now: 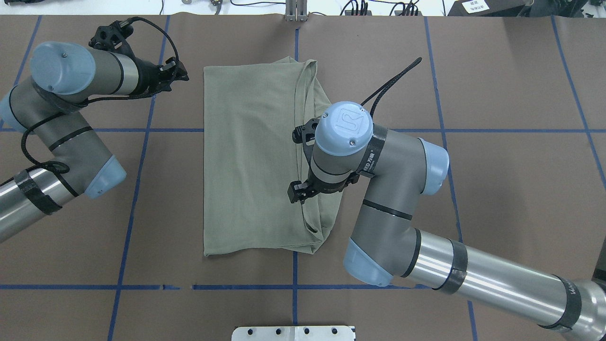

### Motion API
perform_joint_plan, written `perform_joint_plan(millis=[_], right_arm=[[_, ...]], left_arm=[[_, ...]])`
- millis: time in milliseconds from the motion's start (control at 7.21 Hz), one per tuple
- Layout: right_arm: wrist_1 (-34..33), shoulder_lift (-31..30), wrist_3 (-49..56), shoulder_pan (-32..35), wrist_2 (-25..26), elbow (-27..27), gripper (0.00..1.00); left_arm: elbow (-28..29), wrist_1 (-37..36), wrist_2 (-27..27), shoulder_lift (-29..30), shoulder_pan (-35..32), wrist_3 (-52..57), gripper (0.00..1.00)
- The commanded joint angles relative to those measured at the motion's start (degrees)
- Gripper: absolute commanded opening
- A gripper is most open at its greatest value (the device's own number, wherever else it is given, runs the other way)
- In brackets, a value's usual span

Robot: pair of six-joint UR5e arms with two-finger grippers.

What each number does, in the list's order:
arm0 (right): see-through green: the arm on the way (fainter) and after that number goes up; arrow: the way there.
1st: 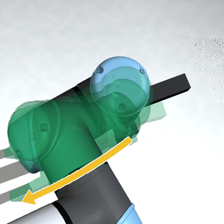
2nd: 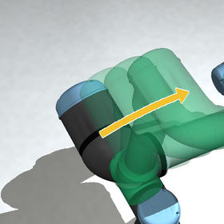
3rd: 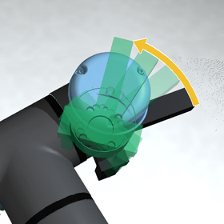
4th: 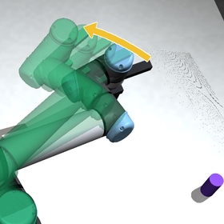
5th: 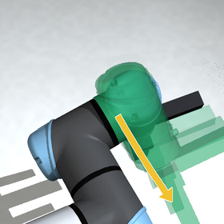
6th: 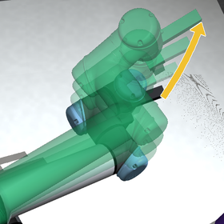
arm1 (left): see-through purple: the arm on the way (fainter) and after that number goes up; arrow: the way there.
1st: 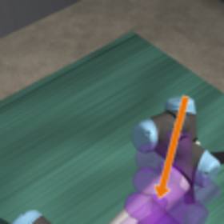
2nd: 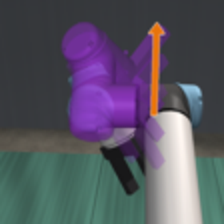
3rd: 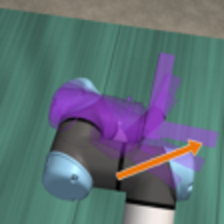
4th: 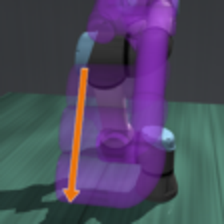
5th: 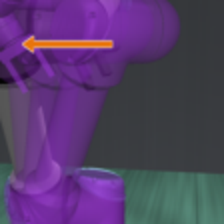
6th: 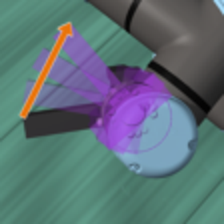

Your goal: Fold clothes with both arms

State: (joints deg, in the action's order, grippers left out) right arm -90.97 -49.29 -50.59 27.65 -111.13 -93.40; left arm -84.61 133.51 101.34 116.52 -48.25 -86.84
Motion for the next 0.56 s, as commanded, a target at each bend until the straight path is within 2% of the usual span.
perform_joint_plan(millis=[0,416], right_arm=[[-0.3,0.5,1.1,-2.2,1.4,1.6,1.00],[-5.5,1.6,3.2,-5.8,6.0,1.6,1.00]], left_arm=[[0.0,0.1,0.0,-0.2,0.0,0.0,0.59],[-0.1,0.2,0.0,-0.7,0.0,0.0,0.59]])
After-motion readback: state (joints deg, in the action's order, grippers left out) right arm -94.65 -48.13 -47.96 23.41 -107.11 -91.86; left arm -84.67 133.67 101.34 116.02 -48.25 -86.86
